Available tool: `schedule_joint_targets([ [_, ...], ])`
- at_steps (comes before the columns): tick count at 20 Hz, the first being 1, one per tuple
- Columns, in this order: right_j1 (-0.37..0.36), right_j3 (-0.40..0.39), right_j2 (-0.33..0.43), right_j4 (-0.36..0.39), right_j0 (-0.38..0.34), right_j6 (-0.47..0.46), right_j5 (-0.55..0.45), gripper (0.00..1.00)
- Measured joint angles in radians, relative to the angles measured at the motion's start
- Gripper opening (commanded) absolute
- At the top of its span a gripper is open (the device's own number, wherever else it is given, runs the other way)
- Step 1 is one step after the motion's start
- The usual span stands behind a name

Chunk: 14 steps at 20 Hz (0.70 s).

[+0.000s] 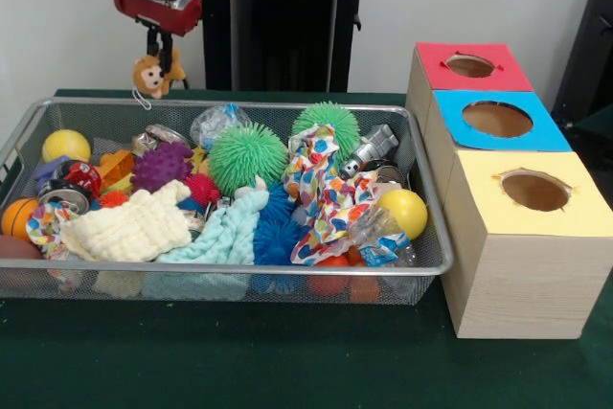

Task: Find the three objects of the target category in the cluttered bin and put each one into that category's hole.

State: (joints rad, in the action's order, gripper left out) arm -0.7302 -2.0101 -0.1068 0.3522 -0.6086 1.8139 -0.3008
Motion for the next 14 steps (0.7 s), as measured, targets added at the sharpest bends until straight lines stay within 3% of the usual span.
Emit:
schedule_joint_targets([
  [8, -0.049, -0.027, 0.105, 0.18, -0.132, 0.0, 0.0, 0.0],
  [14, -0.061, -0.047, 0.132, 0.243, -0.127, 0.0, 0.0, 0.0],
])
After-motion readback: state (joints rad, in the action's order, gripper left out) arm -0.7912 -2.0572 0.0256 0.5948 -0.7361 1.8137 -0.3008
